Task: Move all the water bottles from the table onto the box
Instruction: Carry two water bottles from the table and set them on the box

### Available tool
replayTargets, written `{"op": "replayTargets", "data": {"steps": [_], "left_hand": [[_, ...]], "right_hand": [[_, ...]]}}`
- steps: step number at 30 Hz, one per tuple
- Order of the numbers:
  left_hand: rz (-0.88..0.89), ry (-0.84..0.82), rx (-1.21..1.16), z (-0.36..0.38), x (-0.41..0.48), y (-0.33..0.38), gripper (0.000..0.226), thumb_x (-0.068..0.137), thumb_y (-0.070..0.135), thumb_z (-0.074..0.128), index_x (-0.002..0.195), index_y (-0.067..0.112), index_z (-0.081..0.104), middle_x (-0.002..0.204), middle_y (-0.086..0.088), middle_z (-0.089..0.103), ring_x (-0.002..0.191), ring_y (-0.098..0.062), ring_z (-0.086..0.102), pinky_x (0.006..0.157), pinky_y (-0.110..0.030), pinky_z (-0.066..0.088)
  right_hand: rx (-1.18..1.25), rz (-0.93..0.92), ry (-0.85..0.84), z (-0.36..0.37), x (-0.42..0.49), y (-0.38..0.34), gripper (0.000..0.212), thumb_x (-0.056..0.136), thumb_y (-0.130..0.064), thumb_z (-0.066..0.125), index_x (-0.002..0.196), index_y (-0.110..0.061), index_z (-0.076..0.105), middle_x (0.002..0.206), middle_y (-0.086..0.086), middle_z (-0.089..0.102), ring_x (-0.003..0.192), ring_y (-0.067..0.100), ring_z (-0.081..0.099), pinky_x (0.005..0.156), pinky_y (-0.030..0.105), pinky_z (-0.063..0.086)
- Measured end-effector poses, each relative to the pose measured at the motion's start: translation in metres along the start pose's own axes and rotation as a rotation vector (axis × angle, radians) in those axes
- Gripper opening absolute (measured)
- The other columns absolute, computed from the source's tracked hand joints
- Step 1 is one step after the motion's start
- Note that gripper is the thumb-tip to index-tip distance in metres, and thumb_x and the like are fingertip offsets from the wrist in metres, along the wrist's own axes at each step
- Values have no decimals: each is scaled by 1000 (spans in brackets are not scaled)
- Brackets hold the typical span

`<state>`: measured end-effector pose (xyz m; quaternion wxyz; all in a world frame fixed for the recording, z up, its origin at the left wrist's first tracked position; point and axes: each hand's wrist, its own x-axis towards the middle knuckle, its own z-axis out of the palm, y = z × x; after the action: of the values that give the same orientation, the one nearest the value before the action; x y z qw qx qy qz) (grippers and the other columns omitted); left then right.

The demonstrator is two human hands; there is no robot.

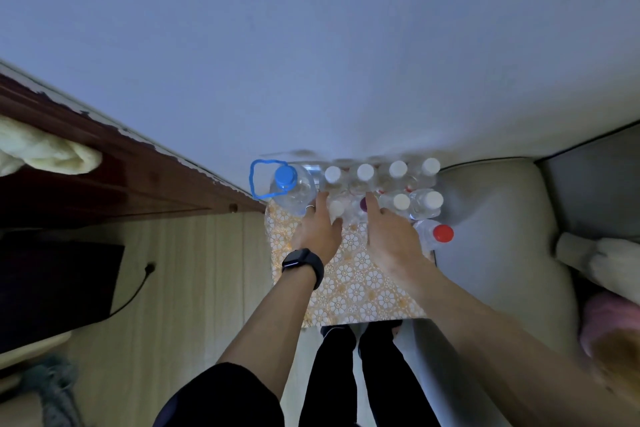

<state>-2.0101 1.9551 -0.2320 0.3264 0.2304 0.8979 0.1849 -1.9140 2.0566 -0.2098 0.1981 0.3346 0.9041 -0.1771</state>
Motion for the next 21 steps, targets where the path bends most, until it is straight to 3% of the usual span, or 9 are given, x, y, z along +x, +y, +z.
{"op": "replayTargets", "data": {"steps": [6,10,13,17,21], "left_hand": [[76,-9,40,-56,-49,27,47,99,28,51,144,21,41,141,-10,52,111,-31,62,83,-44,55],[100,-17,-14,-91,-99,31,38,100,30,50,138,25,48,134,-7,60,108,-24,63,87,-39,54],[84,26,-84,-111,-143,27,39,100,32,52,138,26,50,138,-2,58,120,-20,59,95,-34,50],[19,138,-89,-125,-199,12,41,98,36,52,139,28,50,135,-2,58,122,-19,56,95,-33,48],[-119,333,-68,-133,-254,-3,42,96,39,51,137,31,52,131,-1,62,119,-22,57,95,-35,49]], "right_hand": [[257,-56,1,-42,-76,14,63,100,-28,51,156,-20,23,100,-1,65,75,15,56,64,29,48],[428,-31,-9,-74,-134,20,52,99,-31,55,148,-26,42,124,-4,65,108,16,64,86,26,43],[481,-48,77,-93,-170,19,37,96,-28,60,133,-24,59,127,-2,66,115,15,61,90,24,41],[484,-209,144,-113,-197,9,27,96,-30,61,123,-28,66,126,-9,65,113,8,56,88,21,36],[425,-448,231,-137,-200,-11,22,95,-32,64,115,-26,71,108,-19,62,108,10,57,86,24,38]]}}
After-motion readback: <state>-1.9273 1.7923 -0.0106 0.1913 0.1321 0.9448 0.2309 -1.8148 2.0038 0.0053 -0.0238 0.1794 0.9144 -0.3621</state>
